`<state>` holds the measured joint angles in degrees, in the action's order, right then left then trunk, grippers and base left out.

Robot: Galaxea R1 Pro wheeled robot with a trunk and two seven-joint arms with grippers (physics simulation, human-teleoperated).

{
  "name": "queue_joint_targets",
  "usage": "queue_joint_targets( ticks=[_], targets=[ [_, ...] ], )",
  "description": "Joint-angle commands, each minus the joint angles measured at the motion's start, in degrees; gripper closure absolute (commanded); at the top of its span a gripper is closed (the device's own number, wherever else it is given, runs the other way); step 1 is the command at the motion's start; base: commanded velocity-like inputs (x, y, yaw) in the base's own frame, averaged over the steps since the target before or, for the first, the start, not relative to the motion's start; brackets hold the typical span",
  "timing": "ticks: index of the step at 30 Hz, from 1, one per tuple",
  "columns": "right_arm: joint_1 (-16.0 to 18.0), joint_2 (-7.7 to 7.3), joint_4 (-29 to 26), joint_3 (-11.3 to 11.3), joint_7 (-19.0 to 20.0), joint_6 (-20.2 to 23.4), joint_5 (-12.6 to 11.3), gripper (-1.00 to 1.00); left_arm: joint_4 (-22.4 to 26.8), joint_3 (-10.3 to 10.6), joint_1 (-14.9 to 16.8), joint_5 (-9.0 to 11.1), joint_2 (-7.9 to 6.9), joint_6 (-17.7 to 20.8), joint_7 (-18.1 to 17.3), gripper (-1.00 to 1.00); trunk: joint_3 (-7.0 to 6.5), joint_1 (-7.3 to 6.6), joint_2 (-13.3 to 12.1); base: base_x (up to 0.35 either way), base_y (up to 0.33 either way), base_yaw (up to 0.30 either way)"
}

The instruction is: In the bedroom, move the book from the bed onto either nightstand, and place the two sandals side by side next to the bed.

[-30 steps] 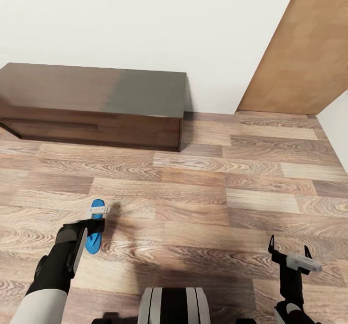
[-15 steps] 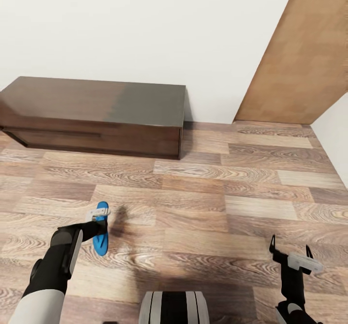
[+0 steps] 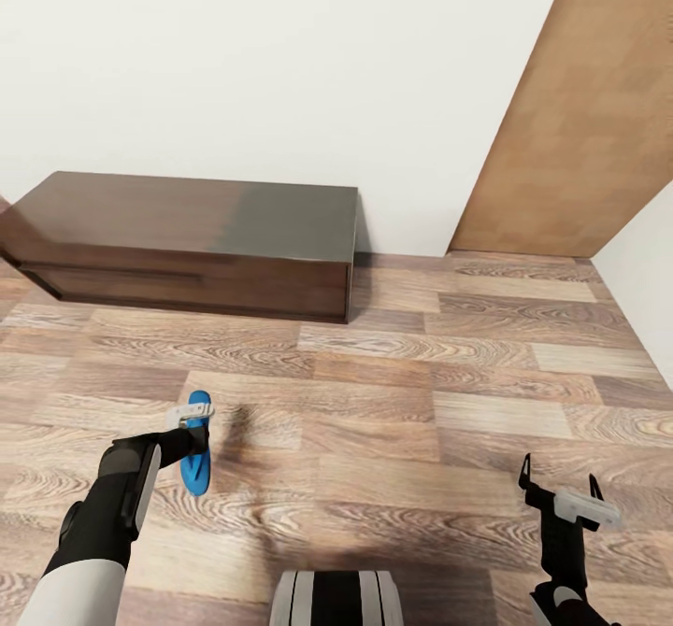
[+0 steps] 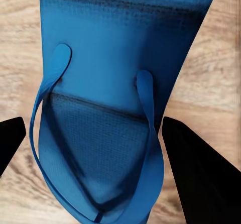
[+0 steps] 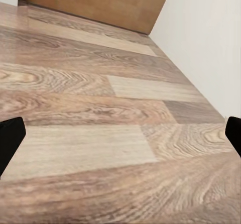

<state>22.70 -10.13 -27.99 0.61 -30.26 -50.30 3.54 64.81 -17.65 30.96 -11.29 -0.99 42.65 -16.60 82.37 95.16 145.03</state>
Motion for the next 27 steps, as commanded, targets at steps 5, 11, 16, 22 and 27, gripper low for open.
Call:
queue_joint_targets(
  ticks=[5,11,16,22,27],
  targets=[
    [0.05,0.02,0.11,0.09,-0.25,-0.11,0.39,-1.00,0.07,-0.10,0.06,-0.66,0.02,0.15,-0.62,1.00,-1.08,-0.14,-0.06,0.000,0.000,0.000],
    [-1.72,0.29,-0.38,0.63,1.69,1.83,2.30,-1.00,2.00,0.88,-1.90,0.15,1.91,2.31,-0.55,1.00,-1.07,-0.14,-0.06,0.000,0.000,0.000],
    [-1.72,0.16,1.12,0.56,3.30,3.44,2.66,-1.00,3.59,0.87,-3.52,0.20,2.55,3.98,-0.54,1.00,-1.07,-0.14,-0.06,0.000,0.000,0.000],
    [-1.70,0.19,3.05,0.53,5.22,5.37,2.37,-1.00,5.51,0.87,-5.46,0.22,2.82,5.93,-0.53,1.00,-1.07,-0.14,-0.06,0.000,0.000,0.000],
    [-1.72,0.17,4.66,0.53,6.83,6.98,2.35,-1.00,5.97,0.86,-7.08,0.22,2.88,7.53,-0.53,1.00,-1.07,-0.14,-0.06,0.000,0.000,0.000]
  ],
)
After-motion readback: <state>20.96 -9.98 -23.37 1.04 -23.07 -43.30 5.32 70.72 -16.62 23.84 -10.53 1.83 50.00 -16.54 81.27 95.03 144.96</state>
